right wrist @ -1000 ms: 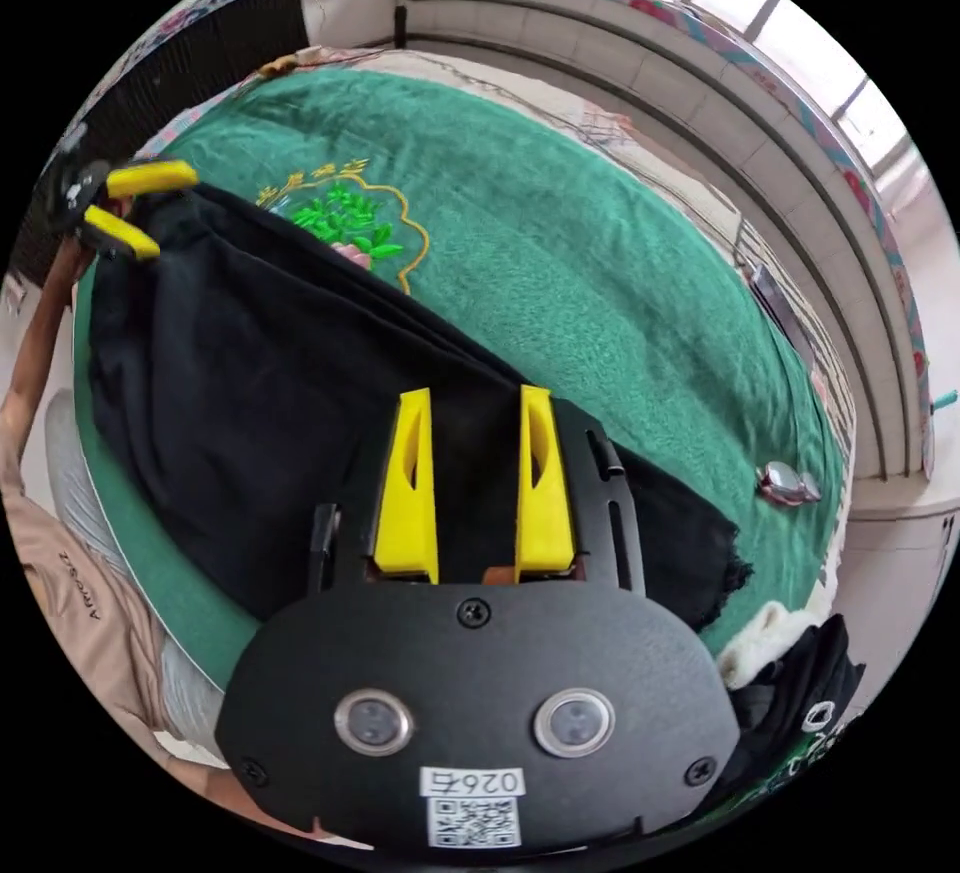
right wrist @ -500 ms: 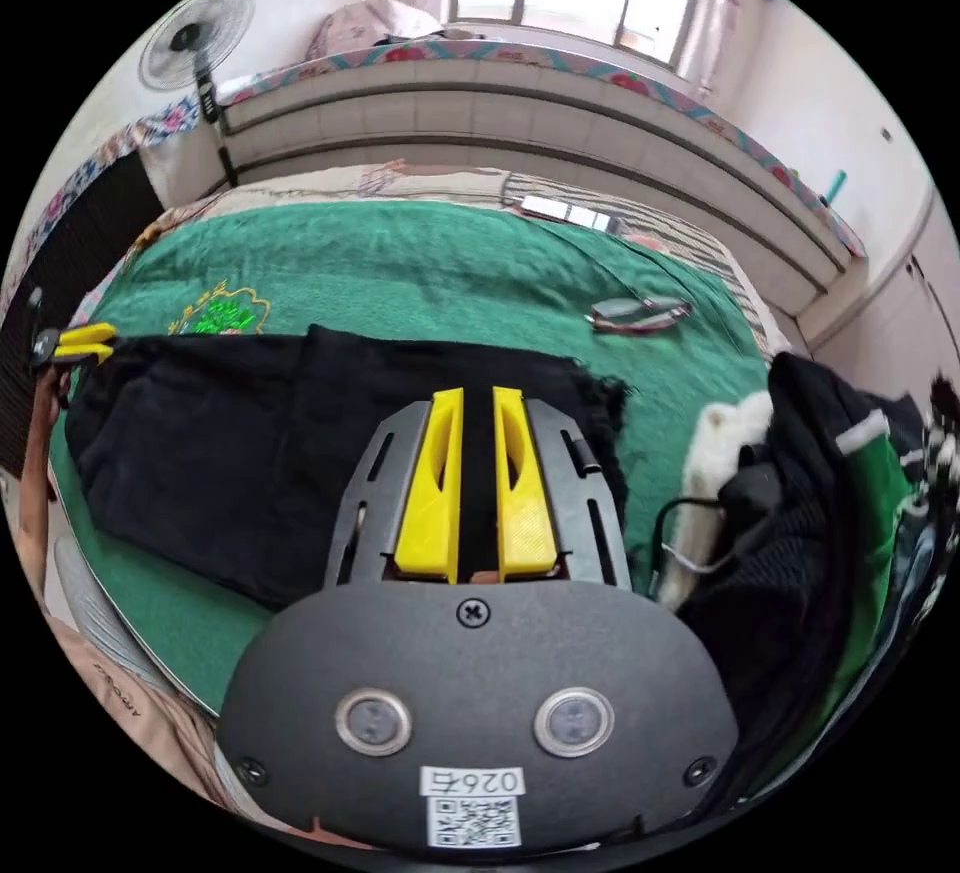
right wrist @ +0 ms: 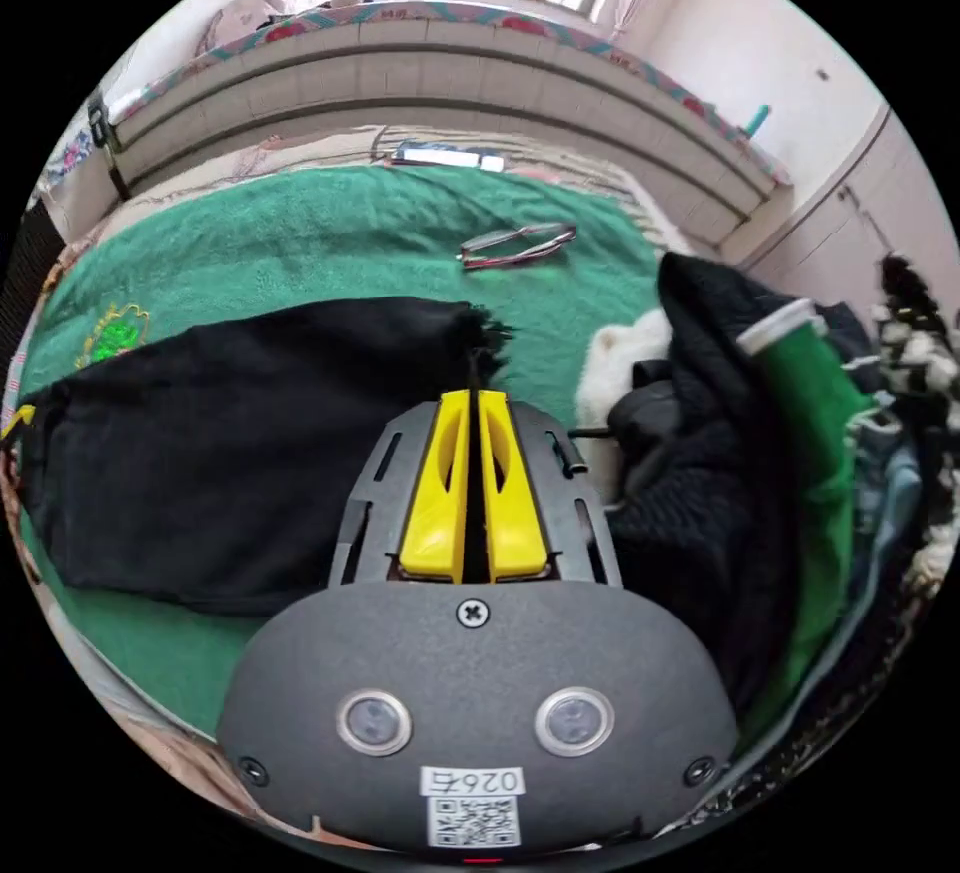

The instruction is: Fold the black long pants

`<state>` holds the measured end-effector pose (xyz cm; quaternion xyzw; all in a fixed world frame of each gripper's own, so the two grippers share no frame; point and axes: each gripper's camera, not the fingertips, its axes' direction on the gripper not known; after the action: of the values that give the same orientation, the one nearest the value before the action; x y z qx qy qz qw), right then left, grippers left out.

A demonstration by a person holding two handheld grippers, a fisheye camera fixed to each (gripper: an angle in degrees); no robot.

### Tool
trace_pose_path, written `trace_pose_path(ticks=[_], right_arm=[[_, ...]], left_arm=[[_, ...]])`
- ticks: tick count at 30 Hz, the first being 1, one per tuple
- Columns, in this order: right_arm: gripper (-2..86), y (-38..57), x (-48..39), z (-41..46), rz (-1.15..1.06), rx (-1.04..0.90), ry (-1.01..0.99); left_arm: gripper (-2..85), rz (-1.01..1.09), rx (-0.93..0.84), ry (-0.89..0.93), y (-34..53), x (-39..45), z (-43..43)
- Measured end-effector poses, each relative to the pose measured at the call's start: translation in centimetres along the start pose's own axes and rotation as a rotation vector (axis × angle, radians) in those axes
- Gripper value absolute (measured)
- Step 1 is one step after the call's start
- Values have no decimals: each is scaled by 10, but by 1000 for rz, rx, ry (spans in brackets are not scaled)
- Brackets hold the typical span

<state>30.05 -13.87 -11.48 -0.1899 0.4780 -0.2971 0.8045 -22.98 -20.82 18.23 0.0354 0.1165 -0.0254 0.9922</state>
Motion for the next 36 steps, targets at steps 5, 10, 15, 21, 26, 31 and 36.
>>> trace_pose_path(ticks=[5, 10, 15, 21, 26, 31, 36], right_arm=[[-9, 27, -10, -2, -22, -44, 433], [-4, 75, -11, -35, -9, 50, 227], [14, 118, 3, -31, 29, 9, 69], [43, 142, 34, -4, 144, -23, -174], [70, 142, 48, 20, 245, -8, -268], [-5, 143, 36, 23, 158, -25, -179], [-9, 168, 27, 18, 92, -38, -108]], left_arm=[[71, 96, 65, -40, 0, 41, -15], [72, 324, 31, 195, 3, 128, 11], [95, 577, -72, 294, 19, 242, 66], [130, 782, -251, 234, 47, 349, 139], [118, 772, -270, 140, 55, 366, 159], [136, 711, -300, 282, 52, 351, 150], [130, 565, -202, 381, 56, 297, 111]])
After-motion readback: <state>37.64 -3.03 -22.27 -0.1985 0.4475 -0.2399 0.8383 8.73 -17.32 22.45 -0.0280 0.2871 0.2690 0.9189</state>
